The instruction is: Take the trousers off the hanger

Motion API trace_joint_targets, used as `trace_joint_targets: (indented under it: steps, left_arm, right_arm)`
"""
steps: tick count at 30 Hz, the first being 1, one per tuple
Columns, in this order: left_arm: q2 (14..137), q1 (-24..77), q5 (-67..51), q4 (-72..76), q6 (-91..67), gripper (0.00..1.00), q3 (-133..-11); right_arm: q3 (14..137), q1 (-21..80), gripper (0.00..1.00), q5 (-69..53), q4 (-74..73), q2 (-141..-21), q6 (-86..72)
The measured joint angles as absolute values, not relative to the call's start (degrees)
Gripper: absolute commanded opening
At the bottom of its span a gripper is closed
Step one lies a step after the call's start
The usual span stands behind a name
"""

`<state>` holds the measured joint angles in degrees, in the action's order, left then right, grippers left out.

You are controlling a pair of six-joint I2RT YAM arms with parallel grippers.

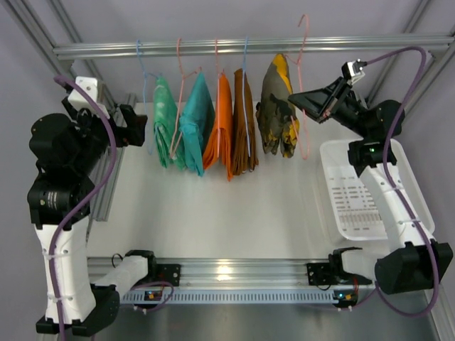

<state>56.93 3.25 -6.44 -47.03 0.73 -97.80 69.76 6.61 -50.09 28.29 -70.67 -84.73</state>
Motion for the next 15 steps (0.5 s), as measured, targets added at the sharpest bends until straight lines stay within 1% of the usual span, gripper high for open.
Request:
trace_joint_targets:
  steps: [9,12,15]
  left_arm:
    - [64.9,3.2,-21.2,-46.4,-4.1,0.98,-106.5]
    - [69.3,3.3,-26.5,-45.4,-7.3,0.96,-110.1]
    - [73.3,5.7,-30.4,-42.4,-11.4,0.96,-111.5]
  right_arm:
    - [62.2,6.6,0.0,-50.3,27.4,-59.9,-83.4]
    - [60.7,6.6,0.0,-50.0,25.0,-57.5,-81.4]
    - [59.9,6.6,0.0,-49.3,21.0,-55.5,-78.5]
